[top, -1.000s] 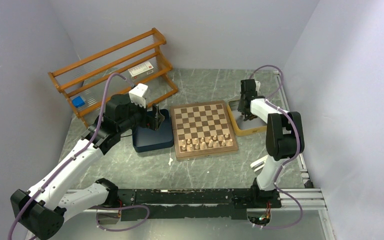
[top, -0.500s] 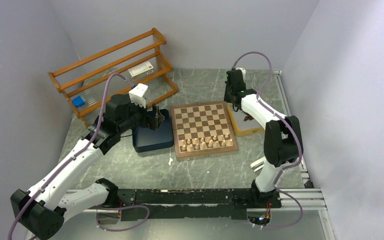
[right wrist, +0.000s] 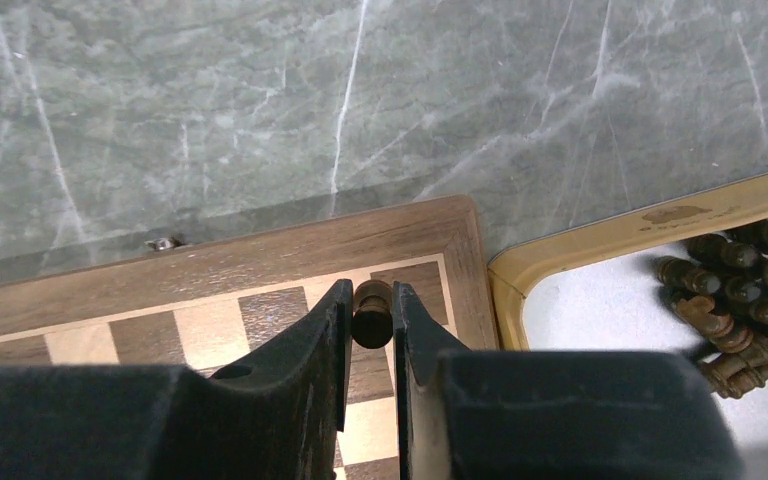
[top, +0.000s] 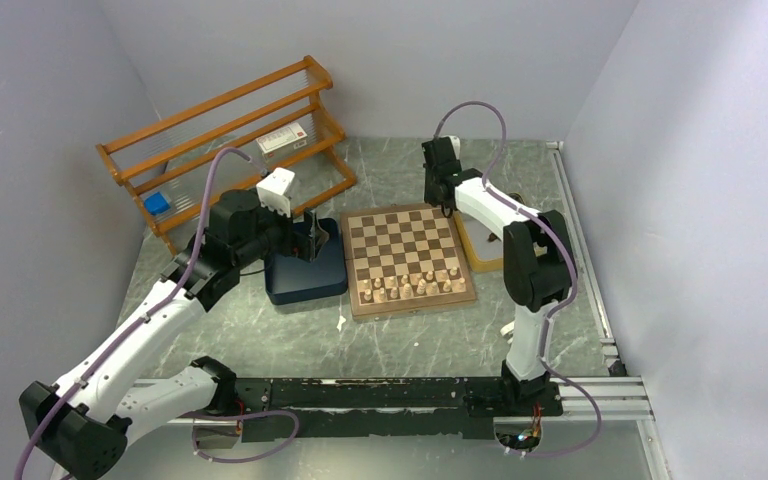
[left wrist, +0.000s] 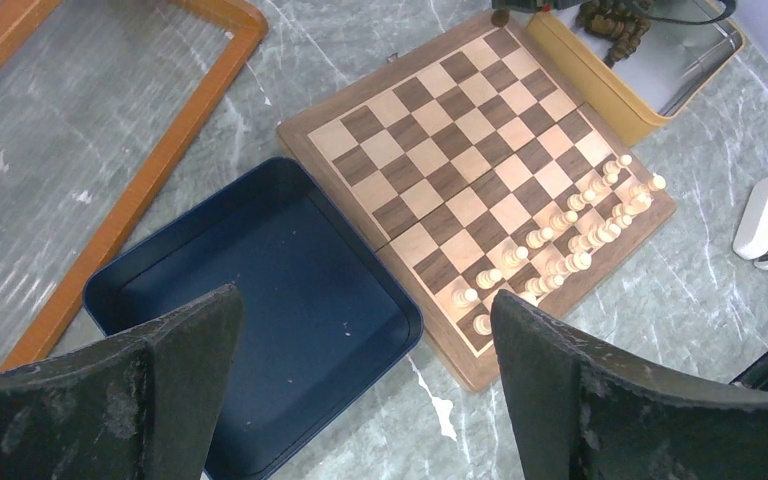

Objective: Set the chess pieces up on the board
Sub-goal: Place the chess piece on the chessboard.

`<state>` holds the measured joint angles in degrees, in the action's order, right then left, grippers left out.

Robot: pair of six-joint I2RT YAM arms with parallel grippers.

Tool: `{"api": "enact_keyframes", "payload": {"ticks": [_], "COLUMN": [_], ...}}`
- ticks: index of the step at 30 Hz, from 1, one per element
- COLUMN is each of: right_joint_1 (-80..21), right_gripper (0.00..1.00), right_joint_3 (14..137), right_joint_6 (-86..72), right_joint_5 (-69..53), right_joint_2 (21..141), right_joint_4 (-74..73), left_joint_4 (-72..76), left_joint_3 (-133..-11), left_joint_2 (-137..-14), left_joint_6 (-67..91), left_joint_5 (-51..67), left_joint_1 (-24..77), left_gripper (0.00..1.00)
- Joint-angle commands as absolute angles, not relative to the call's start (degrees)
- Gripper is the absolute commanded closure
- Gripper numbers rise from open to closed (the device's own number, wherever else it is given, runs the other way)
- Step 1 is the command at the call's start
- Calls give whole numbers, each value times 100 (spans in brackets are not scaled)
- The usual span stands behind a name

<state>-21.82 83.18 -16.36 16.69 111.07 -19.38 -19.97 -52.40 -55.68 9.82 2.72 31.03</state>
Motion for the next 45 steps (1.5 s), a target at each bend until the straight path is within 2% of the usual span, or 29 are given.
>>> {"api": "enact_keyframes", "payload": {"ticks": [1,34,45], "right_joint_1": [-2171,-2048,-2022], "right_gripper": [83,82,77], "right_joint_3": [8601,8411,8410], "right_joint_6": [-1715,-1906,-1907], "right_joint_5": [1824,1838,1836], "right_joint_2": [11284,11588,11682], "right_joint_4": [-2234,-2324,-2341], "left_joint_4": [-1920,-1934,-1934], "left_joint_3": [-5186,-5186,-5186], "left_joint_2": [-5438,-5435,-5447], "left_joint_6": [922,917,921], "left_joint_5": [199,183,188], "left_joint_1": [3155,3156,3161], "left_gripper": [2,2,2]}}
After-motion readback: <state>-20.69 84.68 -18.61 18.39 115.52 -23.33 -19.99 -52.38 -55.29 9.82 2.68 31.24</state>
